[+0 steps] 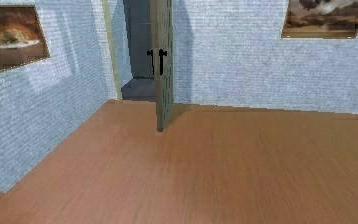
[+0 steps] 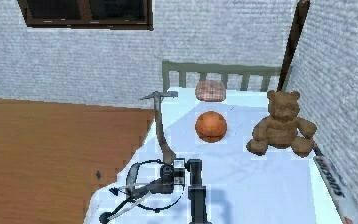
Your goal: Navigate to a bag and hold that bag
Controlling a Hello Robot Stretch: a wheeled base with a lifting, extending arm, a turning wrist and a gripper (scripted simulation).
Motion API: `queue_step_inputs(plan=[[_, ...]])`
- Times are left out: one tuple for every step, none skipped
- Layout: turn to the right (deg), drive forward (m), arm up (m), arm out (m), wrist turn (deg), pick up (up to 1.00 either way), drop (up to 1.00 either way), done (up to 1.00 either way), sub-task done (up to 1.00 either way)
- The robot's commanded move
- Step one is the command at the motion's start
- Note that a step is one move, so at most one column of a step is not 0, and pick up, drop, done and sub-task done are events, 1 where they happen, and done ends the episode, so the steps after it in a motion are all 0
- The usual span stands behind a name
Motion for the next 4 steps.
queue_step_inputs(plan=[[0.0, 0.0, 0.0, 0.0, 45.0, 0.0, 0.0, 0.0, 0.0], [0.0, 0.0, 0.0, 0.0, 21.0, 0.0, 0.0, 0.0, 0.0], [0.0, 0.0, -0.3, 0.0, 0.0, 0.0, 0.0, 0.0, 0.0], [0.0, 0.0, 0.0, 0.0, 0.0, 1.0, 0.0, 0.0, 0.0]])
